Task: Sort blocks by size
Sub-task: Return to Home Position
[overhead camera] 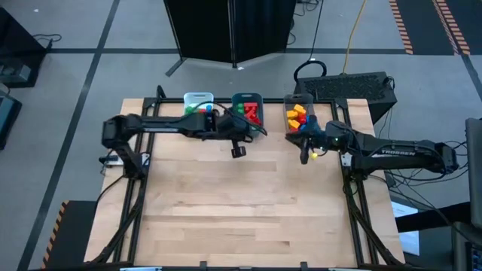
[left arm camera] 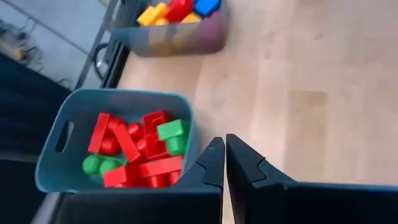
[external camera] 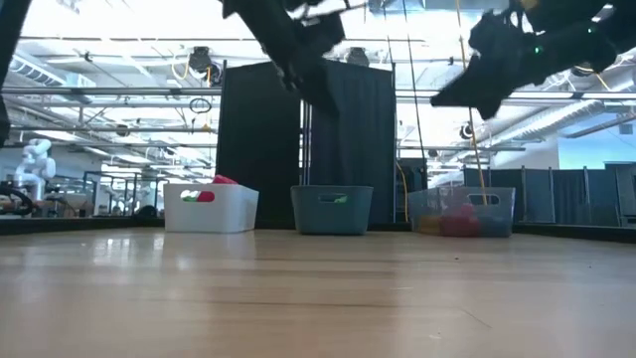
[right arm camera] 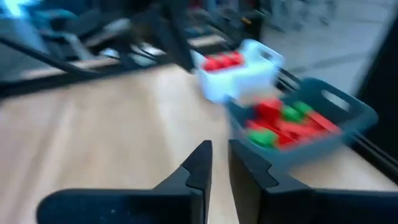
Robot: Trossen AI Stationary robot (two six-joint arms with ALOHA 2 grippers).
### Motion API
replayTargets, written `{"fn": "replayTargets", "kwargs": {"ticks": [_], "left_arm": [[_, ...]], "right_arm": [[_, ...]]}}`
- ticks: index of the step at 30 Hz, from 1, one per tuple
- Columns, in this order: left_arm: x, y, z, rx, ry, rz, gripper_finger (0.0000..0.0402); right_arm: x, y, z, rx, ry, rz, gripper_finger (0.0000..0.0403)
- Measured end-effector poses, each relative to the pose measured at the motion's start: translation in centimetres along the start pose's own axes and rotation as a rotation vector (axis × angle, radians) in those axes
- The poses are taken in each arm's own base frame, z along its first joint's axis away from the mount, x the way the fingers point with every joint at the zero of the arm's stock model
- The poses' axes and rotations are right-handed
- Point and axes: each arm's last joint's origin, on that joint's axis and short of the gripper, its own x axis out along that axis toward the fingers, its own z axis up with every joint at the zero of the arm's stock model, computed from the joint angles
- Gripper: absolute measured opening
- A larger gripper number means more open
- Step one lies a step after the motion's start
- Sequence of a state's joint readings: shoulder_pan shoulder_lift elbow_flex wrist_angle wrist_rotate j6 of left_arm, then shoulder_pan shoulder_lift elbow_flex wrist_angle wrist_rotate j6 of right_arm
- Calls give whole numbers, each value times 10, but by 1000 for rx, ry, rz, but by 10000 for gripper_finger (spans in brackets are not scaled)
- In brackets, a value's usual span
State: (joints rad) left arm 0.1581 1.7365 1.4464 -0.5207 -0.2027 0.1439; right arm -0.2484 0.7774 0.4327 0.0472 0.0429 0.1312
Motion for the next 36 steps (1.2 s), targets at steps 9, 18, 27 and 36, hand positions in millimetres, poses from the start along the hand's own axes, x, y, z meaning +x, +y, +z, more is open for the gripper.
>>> {"fn": "replayTargets", "kwargs": {"ticks": [9,18,27,36], "left_arm": [[-50,-3,-34,-85,-144,-78,0],[-86,-18,-85,-147,-311,-130,0],[-103,-32,-126,-164,-393,-192,0],[-114,-39,-148,-194,-434,-208,0]], "right_arm": [[18,36,-1,-90,-67,155,3],[33,64,3,-211,-246,255,1],[42,82,-5,-212,-275,326,0],[26,89,0,-216,-306,260,0]]}}
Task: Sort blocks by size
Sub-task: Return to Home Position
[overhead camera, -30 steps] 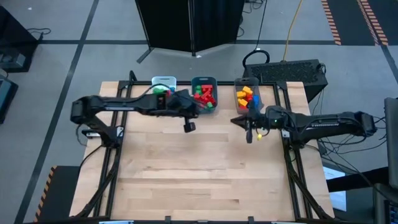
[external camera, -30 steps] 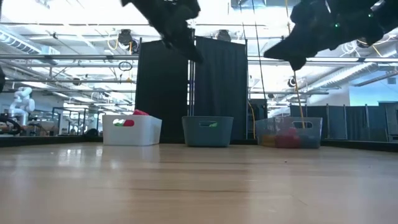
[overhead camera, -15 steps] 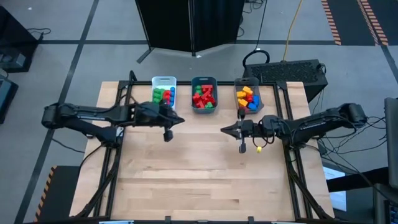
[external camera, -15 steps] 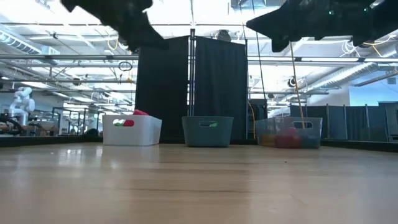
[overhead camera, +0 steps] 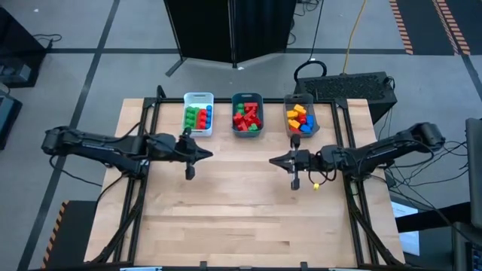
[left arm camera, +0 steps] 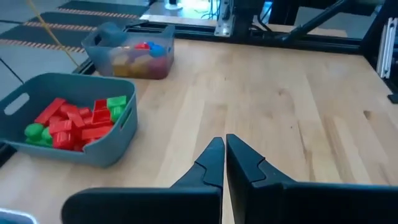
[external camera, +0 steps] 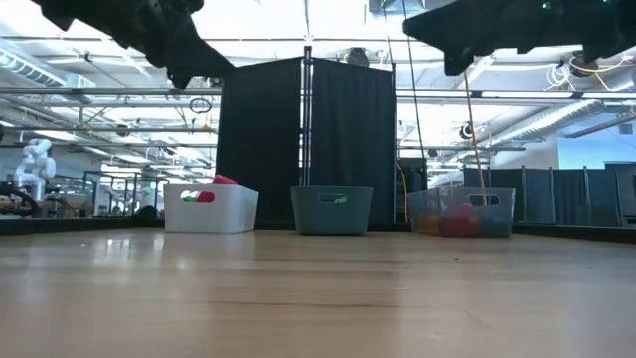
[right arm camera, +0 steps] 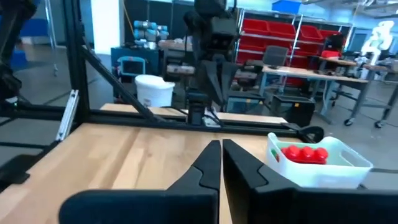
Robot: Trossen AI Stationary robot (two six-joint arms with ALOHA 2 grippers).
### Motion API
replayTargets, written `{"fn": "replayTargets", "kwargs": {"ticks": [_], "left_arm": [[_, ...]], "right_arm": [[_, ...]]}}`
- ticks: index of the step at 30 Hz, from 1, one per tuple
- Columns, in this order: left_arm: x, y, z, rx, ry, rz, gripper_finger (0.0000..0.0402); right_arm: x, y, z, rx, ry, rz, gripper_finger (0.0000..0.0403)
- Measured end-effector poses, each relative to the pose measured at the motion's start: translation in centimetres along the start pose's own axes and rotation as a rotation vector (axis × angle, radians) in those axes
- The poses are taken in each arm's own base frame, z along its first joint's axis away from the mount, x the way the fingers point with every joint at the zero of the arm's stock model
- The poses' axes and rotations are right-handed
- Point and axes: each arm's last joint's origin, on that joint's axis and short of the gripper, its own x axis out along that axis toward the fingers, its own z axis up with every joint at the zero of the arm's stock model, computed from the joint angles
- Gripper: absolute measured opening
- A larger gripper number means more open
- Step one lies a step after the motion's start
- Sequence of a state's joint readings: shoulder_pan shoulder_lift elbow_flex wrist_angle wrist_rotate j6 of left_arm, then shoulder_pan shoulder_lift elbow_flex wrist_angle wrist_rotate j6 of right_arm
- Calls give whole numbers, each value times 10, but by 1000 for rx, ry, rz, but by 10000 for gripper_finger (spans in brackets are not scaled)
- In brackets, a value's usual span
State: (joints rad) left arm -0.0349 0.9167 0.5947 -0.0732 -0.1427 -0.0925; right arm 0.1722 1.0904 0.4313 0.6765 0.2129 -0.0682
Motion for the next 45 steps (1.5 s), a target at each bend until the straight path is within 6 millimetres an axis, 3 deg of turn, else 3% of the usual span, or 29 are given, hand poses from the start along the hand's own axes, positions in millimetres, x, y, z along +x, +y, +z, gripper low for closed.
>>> {"fn": "replayTargets", "kwargs": {"ticks": [23,37,45], "left_arm": [[-25,-5,-64,-58,-178,-52,0],[-36,0,-97,-60,-207,-27,0],[-43,3,-95,-16,-274,-18,0]], "right_arm": [[-55,31,27,-26,6,43,0],[-73,23,30,-81,54,-75,0],[-89,-2,40,-90,3,-90,0]]}}
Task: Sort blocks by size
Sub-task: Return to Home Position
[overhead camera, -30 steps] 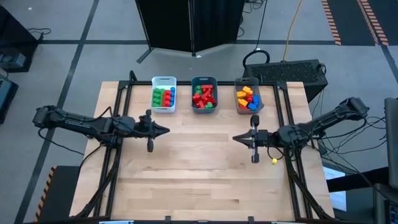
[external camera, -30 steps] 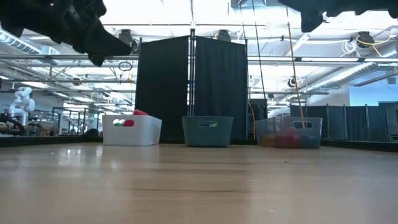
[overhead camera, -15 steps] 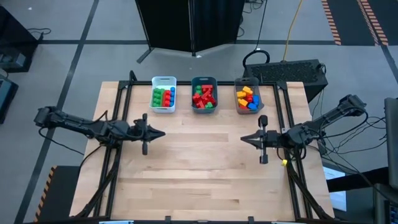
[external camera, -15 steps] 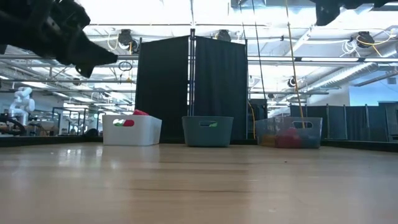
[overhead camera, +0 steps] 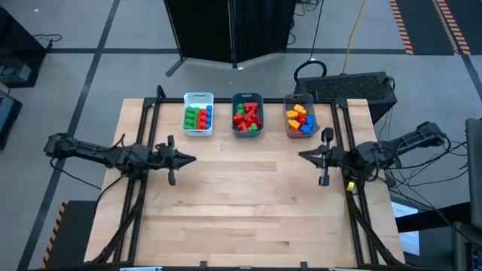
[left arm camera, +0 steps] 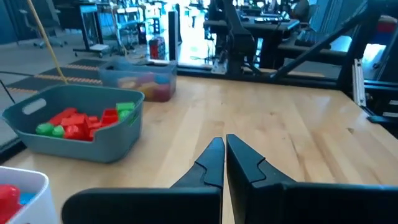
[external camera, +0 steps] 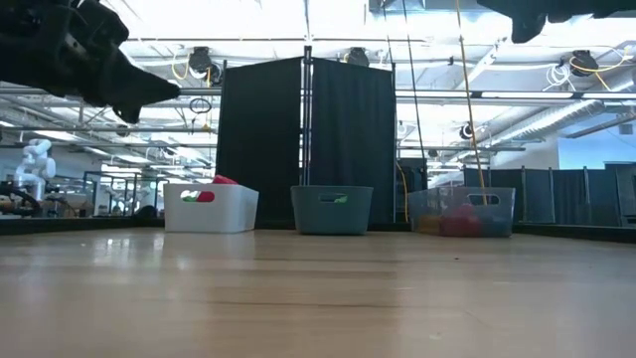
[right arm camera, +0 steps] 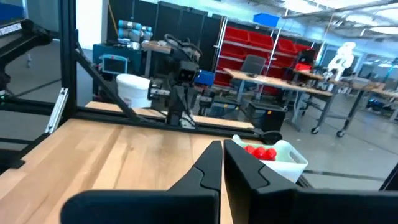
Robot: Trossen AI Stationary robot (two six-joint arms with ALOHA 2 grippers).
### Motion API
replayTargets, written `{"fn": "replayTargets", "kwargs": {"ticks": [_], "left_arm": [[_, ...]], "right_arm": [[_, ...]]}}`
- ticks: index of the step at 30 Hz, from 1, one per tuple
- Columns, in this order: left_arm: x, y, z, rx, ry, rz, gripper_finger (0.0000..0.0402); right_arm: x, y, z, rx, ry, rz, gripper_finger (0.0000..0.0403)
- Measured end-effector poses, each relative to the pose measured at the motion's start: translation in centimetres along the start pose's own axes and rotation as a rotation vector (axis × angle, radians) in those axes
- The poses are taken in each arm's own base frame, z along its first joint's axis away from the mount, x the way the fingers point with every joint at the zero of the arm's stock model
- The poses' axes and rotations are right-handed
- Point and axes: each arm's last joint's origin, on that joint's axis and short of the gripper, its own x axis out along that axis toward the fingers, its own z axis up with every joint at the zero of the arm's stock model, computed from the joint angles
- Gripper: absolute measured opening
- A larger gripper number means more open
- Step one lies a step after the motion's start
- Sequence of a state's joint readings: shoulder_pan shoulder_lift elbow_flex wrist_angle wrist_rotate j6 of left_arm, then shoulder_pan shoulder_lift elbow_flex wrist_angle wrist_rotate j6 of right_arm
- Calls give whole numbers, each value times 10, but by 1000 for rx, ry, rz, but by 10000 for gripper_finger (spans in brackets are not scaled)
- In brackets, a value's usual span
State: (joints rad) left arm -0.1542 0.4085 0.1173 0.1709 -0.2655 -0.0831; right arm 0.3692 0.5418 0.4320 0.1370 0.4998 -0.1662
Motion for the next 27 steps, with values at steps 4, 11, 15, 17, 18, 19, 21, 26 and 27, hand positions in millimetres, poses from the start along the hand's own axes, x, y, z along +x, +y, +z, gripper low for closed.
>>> {"fn": "replayTargets", "kwargs": {"ticks": [4,11,15,17,18,19,21,26,27], "left_arm": [[0,3,1,6,-3,4,0],[2,15,-4,-23,46,83,0],[2,20,-5,-47,58,79,0],[0,23,-5,-49,63,96,0],[-1,24,-5,-50,64,99,0],[-2,24,-5,-52,60,100,0],[-5,25,-3,-57,39,84,0],[-15,26,-2,-69,13,65,0],[-17,26,-1,-71,3,64,0]], "right_arm": [[-2,-12,-3,20,10,35,0],[5,-22,-32,73,-22,-4,0],[4,-23,-59,104,-50,-22,0],[1,-24,-68,118,-54,-33,0],[-1,-24,-70,126,-63,-37,0],[-4,-25,-73,134,-70,-39,0],[-9,-26,-73,140,-89,-42,0],[-21,-29,-69,152,-132,-45,0],[-23,-29,-69,157,-133,-43,0]]}}
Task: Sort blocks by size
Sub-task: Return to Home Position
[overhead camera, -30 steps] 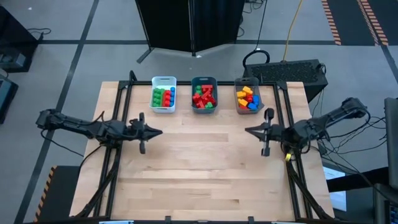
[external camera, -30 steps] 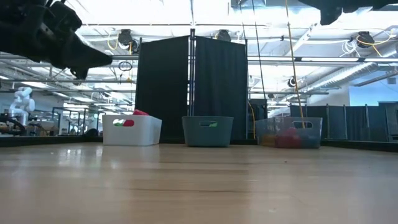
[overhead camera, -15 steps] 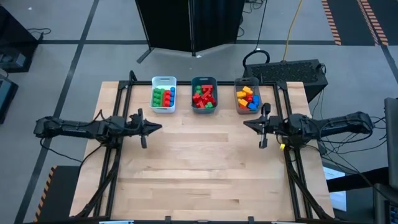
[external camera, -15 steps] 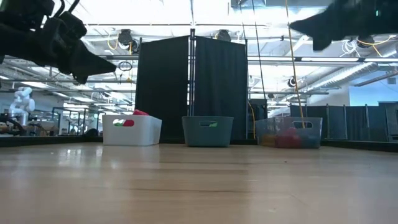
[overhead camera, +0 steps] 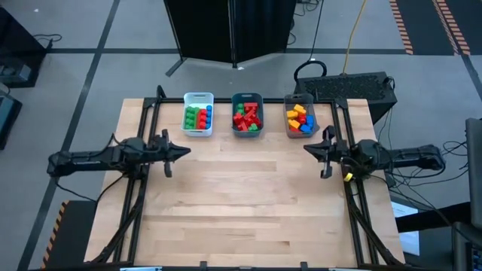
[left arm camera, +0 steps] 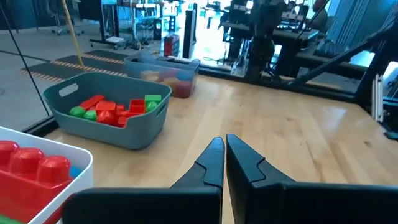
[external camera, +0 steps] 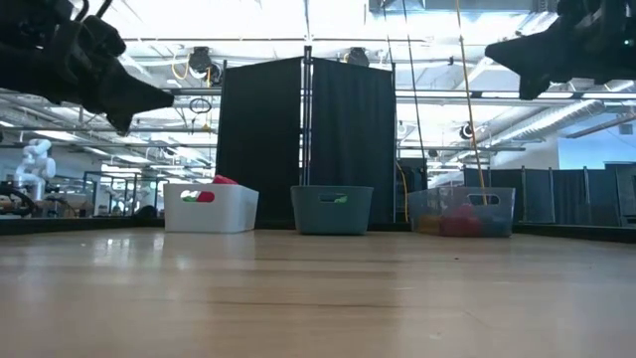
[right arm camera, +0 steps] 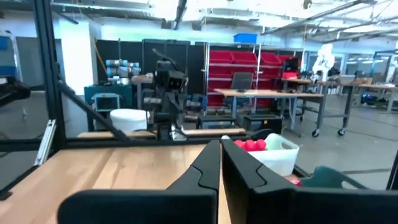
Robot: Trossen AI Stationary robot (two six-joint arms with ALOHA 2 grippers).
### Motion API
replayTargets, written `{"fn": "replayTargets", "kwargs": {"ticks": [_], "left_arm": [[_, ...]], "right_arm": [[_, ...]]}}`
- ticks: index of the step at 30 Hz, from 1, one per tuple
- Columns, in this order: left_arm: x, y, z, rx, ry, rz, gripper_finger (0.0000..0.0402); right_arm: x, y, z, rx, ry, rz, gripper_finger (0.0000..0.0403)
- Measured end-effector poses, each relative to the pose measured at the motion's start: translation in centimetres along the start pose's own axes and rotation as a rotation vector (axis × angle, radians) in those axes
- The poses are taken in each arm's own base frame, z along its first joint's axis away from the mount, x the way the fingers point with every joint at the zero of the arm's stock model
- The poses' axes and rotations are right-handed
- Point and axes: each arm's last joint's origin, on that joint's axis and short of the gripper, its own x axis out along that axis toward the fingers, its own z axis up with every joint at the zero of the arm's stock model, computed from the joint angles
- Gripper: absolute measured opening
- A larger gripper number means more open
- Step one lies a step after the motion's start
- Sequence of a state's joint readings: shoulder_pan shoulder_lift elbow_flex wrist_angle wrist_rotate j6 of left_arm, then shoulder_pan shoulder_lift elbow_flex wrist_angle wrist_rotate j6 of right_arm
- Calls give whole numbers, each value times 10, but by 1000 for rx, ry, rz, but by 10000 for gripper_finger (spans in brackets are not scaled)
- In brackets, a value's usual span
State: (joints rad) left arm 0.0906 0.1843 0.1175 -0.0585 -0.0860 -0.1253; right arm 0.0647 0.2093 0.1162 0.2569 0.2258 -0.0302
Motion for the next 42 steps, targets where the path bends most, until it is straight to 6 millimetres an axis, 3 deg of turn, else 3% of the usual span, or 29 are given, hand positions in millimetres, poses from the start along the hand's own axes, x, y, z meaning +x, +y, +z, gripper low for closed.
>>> {"fn": "replayTargets", "kwargs": {"ticks": [9,14,21,31,42], "left_arm": [[-15,2,-3,-23,-21,-3,0],[-14,2,-10,-24,10,1,0],[-12,2,-13,-28,-8,-11,0],[-11,4,-13,24,-17,28,0],[-11,0,-12,45,-31,-90,0]], "right_arm": [[-9,-1,-5,42,48,20,0],[-9,-1,-5,47,29,20,0],[-9,0,-31,64,49,24,0],[-15,-2,-30,39,43,24,0],[-16,-2,-31,35,66,25,0]]}}
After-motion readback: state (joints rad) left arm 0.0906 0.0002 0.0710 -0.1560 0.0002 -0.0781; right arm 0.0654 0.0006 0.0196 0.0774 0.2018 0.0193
